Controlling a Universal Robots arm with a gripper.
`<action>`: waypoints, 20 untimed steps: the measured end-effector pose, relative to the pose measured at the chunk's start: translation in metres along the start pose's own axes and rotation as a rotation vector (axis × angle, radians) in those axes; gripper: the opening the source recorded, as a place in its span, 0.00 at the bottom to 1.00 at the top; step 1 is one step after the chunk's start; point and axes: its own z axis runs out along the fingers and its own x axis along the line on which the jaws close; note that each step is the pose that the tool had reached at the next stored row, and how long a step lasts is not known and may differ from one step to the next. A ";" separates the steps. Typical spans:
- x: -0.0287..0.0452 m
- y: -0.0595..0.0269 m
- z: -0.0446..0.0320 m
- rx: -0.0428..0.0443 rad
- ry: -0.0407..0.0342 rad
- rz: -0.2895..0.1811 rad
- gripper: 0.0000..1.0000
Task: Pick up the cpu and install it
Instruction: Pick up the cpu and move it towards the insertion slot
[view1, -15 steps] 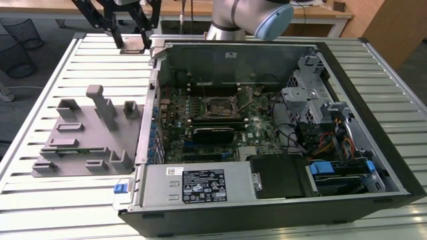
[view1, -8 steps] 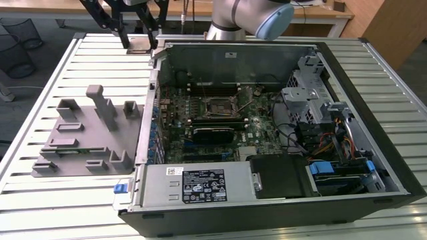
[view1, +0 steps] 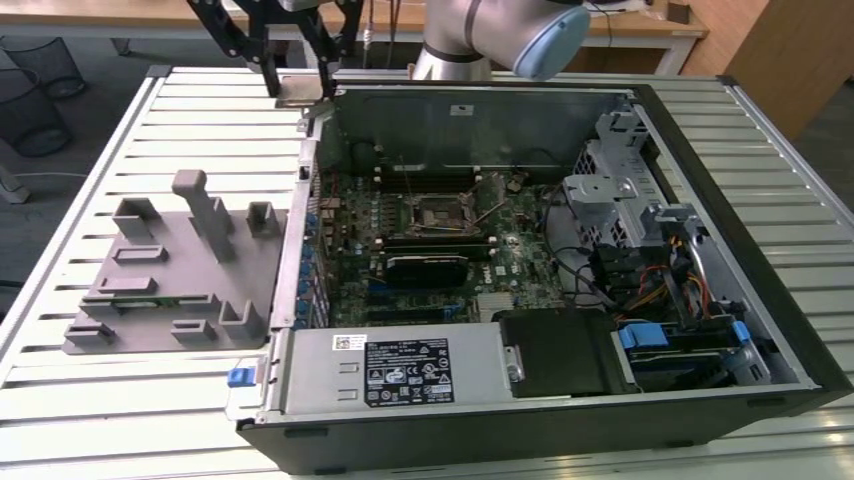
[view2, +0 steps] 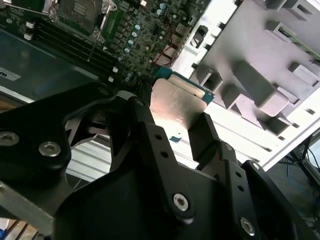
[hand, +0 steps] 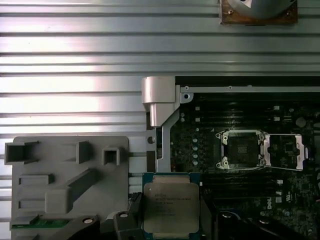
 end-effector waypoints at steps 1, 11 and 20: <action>-0.0028 0.0002 0.0001 0.0000 0.0000 0.000 0.54; -0.0365 0.0064 0.0035 -0.0001 0.0000 0.000 0.54; -0.0772 0.0094 0.0067 -0.0001 0.0000 0.000 0.54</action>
